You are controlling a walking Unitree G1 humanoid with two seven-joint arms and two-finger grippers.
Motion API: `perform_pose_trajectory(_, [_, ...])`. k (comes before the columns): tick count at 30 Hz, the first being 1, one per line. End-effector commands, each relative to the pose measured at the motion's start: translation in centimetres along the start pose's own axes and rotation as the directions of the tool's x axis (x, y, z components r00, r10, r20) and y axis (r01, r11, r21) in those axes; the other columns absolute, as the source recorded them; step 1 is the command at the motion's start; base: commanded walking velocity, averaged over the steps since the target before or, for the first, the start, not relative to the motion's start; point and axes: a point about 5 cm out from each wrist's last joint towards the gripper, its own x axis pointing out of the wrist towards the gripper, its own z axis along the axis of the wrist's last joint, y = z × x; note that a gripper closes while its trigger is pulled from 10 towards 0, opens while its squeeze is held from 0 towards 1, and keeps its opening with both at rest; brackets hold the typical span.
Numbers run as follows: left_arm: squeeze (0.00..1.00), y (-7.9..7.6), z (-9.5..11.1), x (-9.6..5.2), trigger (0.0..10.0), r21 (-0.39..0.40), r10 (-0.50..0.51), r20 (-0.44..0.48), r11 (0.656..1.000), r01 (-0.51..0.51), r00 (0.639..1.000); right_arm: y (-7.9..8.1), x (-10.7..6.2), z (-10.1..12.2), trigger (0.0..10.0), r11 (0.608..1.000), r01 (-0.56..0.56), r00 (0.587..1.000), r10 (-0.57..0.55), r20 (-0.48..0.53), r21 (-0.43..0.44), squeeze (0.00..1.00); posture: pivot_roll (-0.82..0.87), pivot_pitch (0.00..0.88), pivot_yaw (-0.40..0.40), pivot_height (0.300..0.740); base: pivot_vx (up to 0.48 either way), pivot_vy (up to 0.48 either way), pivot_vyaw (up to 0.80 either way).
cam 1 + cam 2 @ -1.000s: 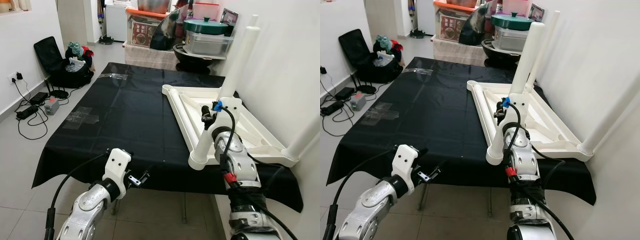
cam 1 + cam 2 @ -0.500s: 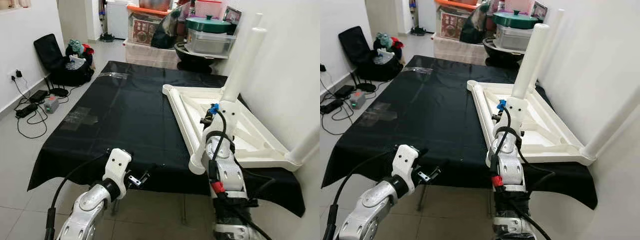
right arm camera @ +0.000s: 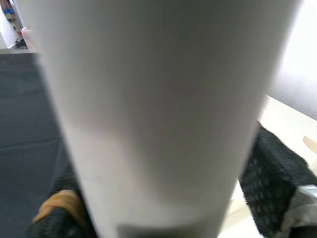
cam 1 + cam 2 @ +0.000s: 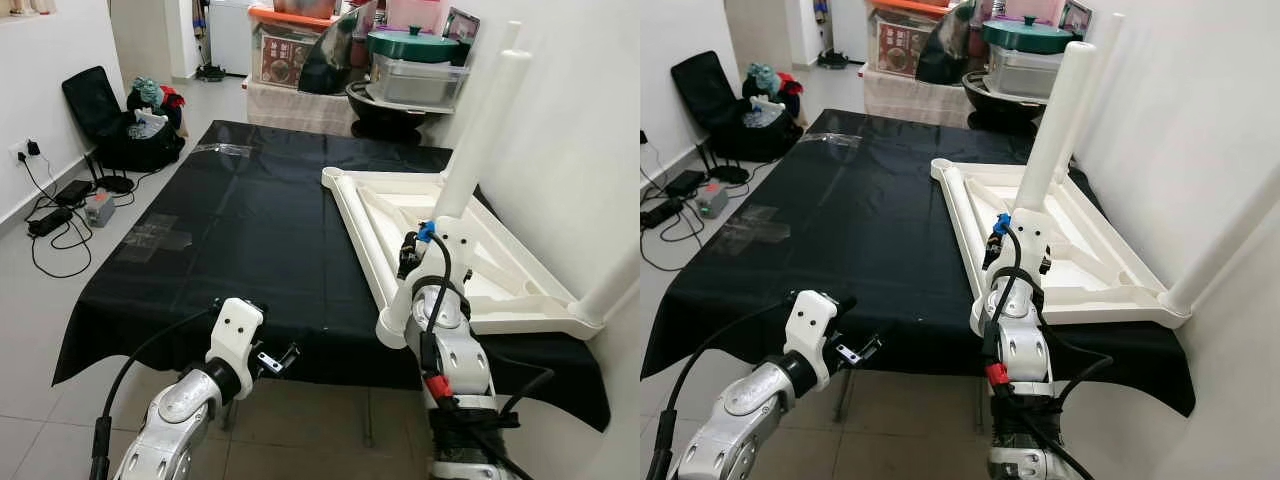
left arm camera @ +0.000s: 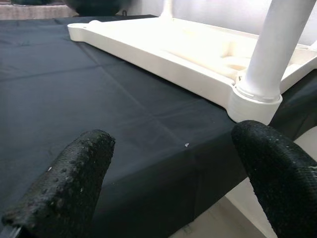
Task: Building children table
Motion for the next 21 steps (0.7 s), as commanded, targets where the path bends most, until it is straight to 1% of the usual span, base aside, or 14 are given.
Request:
perform_pose_trajectory(1, [0.00, -0.2, -0.1, 0.1, 10.0, 0.007, -0.009, -0.005, 1.000, 0.009, 1.000, -0.5, 0.2, 0.8, 10.0, 0.999, -0.023, 0.999, 0.022, 0.030, 0.030, 0.00, 0.09, 0.000, -0.116, 0.740, 0.000, 0.000, 0.00])
perform_pose_trajectory(3, [0.00, -0.2, -0.1, 0.1, 10.0, 0.007, -0.011, -0.004, 1.000, 0.011, 1.000, -0.2, 0.3, 1.3, 10.0, 0.987, -0.153, 0.986, 0.150, 0.069, 0.045, 0.00, 0.09, 0.000, -0.116, 0.740, 0.000, 0.000, 0.00])
perform_pose_trajectory(4, [0.00, -0.2, -0.1, 0.1, 10.0, 0.007, -0.011, -0.004, 1.000, 0.011, 1.000, -0.2, 0.3, 1.3, 10.0, 0.987, -0.153, 0.986, 0.150, 0.069, 0.045, 0.00, 0.09, 0.000, -0.116, 0.740, 0.000, 0.000, 0.00])
perform_pose_trajectory(5, [0.00, -0.2, -0.1, 0.2, 10.0, 0.006, -0.011, -0.004, 1.000, 0.011, 1.000, 0.0, 0.2, 1.6, 10.0, 0.973, -0.228, 0.971, 0.223, 0.091, 0.046, 0.00, 0.09, 0.000, -0.116, 0.740, 0.000, 0.000, 0.00])
perform_pose_trajectory(6, [0.00, -0.2, -0.1, 0.2, 10.0, 0.007, -0.011, -0.003, 1.000, 0.011, 1.000, 0.2, 0.1, 2.1, 10.0, 0.937, -0.348, 0.931, 0.343, 0.124, 0.021, 0.00, 0.09, 0.000, -0.116, 0.740, 0.000, 0.000, 0.00])
perform_pose_trajectory(7, [0.00, -0.2, -0.1, 0.1, 10.0, 0.007, -0.012, -0.002, 1.000, 0.012, 1.000, 0.2, -0.1, 2.8, 10.0, 0.881, -0.473, 0.872, 0.466, 0.151, 0.008, 0.00, 0.10, 0.000, -0.116, 0.740, 0.000, 0.000, 0.00])
perform_pose_trajectory(8, [0.00, -0.2, -0.1, 0.1, 10.0, 0.007, -0.012, -0.002, 1.000, 0.012, 1.000, 0.2, -0.1, 2.8, 10.0, 0.881, -0.473, 0.872, 0.466, 0.151, 0.008, 0.00, 0.10, 0.000, -0.116, 0.740, 0.000, 0.000, 0.00])
perform_pose_trajectory(11, [0.00, -0.1, 0.0, 0.2, 10.0, 0.007, -0.011, 0.000, 1.000, 0.011, 1.000, 0.4, -0.9, 4.4, 10.0, 0.735, -0.672, 0.710, 0.673, 0.207, -0.085, 0.00, 0.10, 0.000, -0.119, 0.740, 0.000, 0.000, 0.00])
perform_pose_trajectory(13, [0.00, -0.1, 0.0, 0.2, 10.0, 0.008, -0.011, 0.002, 1.000, 0.011, 1.000, 0.7, -1.3, 4.7, 10.0, 0.659, -0.737, 0.631, 0.751, 0.197, -0.150, 0.00, 0.10, 0.000, -0.120, 0.740, 0.000, 0.000, 0.00])
perform_pose_trajectory(14, [0.00, -0.1, 0.0, 0.2, 10.0, 0.008, -0.011, 0.002, 1.000, 0.011, 1.000, 0.7, -1.3, 4.7, 10.0, 0.659, -0.737, 0.631, 0.751, 0.197, -0.150, 0.00, 0.10, 0.000, -0.120, 0.740, 0.000, 0.000, 0.00])
perform_pose_trajectory(15, [0.00, -0.1, 0.0, 0.2, 10.0, 0.009, -0.012, 0.003, 1.000, 0.012, 1.000, 0.9, -1.2, 4.6, 10.0, 0.618, -0.767, 0.596, 0.786, 0.165, -0.171, 0.00, 0.10, 0.000, -0.125, 0.740, 0.000, 0.000, 0.00])
perform_pose_trajectory(16, [0.00, -0.1, 0.0, 0.2, 10.0, 0.009, -0.012, 0.003, 1.000, 0.012, 1.000, 0.9, -1.2, 4.6, 10.0, 0.618, -0.767, 0.596, 0.786, 0.165, -0.171, 0.00, 0.10, 0.000, -0.125, 0.740, 0.000, 0.000, 0.00])
perform_pose_trajectory(18, [0.00, -0.1, 0.0, 0.3, 10.0, 0.011, -0.013, 0.004, 1.000, 0.013, 1.000, 1.1, -1.1, 4.3, 10.0, 0.568, -0.798, 0.554, 0.823, 0.125, -0.202, 0.00, 0.11, 0.000, -0.130, 0.740, 0.000, 0.000, 0.00])
perform_pose_trajectory(21, [0.00, 0.0, 0.1, 0.3, 10.0, 0.014, -0.007, 0.006, 1.000, 0.007, 1.000, 1.5, -0.7, 4.0, 10.0, 0.548, -0.808, 0.538, 0.836, 0.109, -0.217, 0.00, 0.13, 0.000, -0.140, 0.740, 0.000, 0.000, 0.00])
